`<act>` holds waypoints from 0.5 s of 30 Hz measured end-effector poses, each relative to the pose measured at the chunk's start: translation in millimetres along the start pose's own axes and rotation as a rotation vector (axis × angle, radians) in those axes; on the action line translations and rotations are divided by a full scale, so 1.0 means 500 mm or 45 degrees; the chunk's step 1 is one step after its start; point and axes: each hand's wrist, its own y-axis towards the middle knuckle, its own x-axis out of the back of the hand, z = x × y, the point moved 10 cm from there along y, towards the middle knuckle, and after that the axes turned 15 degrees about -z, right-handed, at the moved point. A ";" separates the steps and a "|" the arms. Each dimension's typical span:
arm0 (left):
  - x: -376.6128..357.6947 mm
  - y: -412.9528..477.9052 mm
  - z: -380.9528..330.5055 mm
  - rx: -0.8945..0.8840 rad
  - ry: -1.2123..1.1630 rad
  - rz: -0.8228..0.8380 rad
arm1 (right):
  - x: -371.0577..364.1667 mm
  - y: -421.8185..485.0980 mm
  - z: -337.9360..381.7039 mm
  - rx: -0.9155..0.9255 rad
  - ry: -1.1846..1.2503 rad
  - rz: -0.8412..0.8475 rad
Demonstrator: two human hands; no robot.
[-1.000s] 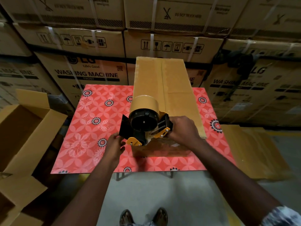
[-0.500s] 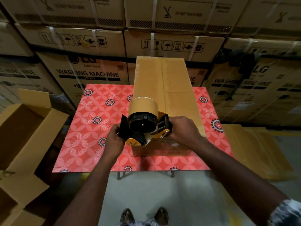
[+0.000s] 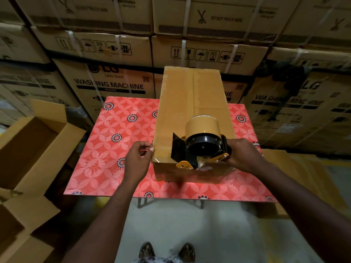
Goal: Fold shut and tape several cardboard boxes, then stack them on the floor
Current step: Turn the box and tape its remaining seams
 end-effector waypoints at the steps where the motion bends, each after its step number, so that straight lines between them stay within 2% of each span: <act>1: 0.005 -0.006 -0.023 -0.116 0.062 -0.029 | 0.000 0.001 0.002 0.001 0.039 0.014; 3: 0.001 -0.029 -0.079 -0.439 0.182 -0.026 | 0.001 0.004 0.002 -0.004 0.096 0.040; 6: -0.046 -0.090 -0.122 -0.852 0.477 0.103 | 0.000 0.004 0.003 0.009 0.148 0.067; 9: -0.084 -0.152 -0.095 -0.942 0.679 0.240 | -0.004 0.000 0.003 0.027 0.184 0.059; 11: -0.091 -0.172 -0.073 -0.913 0.670 0.299 | -0.005 -0.001 -0.001 0.028 0.175 0.042; 15: -0.080 -0.165 -0.066 -0.913 0.712 0.228 | -0.010 -0.002 -0.009 0.031 0.143 0.030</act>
